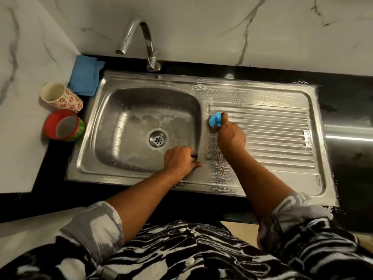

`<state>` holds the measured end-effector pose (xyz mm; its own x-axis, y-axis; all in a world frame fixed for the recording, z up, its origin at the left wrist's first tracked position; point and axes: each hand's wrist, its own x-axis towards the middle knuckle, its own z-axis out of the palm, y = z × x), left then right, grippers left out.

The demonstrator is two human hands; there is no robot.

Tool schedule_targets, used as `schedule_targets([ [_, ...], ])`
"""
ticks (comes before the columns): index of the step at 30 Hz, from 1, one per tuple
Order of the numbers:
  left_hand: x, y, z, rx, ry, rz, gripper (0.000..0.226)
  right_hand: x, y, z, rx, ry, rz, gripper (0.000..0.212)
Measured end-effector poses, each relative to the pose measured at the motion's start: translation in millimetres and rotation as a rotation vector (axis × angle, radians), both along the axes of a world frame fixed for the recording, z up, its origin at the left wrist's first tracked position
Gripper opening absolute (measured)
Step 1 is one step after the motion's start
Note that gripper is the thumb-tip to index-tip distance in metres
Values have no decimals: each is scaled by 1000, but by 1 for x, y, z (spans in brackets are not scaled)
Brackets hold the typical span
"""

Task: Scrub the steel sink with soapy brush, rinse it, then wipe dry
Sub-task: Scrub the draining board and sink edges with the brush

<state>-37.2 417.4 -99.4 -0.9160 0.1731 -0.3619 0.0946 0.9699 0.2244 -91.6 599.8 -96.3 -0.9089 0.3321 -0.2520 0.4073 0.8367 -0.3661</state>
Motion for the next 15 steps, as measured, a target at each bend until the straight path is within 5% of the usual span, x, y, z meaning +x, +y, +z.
schedule_targets([
  [6,9,-47,18,52,151,135,67,-5,3,-1,-98,63,6,31],
  [15,33,-236,37,-53,538,346,84,7,-131,0,-226,118,369,62],
])
